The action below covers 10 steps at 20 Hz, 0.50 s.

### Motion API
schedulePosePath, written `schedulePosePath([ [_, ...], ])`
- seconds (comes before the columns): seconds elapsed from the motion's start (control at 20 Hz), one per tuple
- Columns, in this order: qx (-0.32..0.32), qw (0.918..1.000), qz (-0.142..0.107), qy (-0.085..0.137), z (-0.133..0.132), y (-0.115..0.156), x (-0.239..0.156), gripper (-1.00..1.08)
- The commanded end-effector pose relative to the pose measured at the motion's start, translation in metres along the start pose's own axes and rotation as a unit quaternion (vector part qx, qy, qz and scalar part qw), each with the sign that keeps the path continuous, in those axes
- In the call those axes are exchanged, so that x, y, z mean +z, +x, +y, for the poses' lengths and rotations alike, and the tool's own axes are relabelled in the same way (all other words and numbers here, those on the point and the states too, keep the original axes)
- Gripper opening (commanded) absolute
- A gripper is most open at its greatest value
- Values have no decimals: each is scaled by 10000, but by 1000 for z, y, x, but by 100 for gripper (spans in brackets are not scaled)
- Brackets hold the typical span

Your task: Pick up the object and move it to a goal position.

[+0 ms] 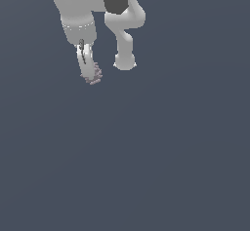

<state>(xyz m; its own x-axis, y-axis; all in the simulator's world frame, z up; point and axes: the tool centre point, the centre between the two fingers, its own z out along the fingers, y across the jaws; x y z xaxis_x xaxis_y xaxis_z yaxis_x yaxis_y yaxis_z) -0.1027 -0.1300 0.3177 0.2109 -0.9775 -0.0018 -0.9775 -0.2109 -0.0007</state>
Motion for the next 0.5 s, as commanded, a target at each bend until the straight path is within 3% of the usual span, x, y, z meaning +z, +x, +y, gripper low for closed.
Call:
schedulePosePath([
  [0.0, -4, 10000, 3, -5, 8, 5, -9, -100],
  [0.45, -7, 10000, 9, -4, 14, 10, -19, -100],
])
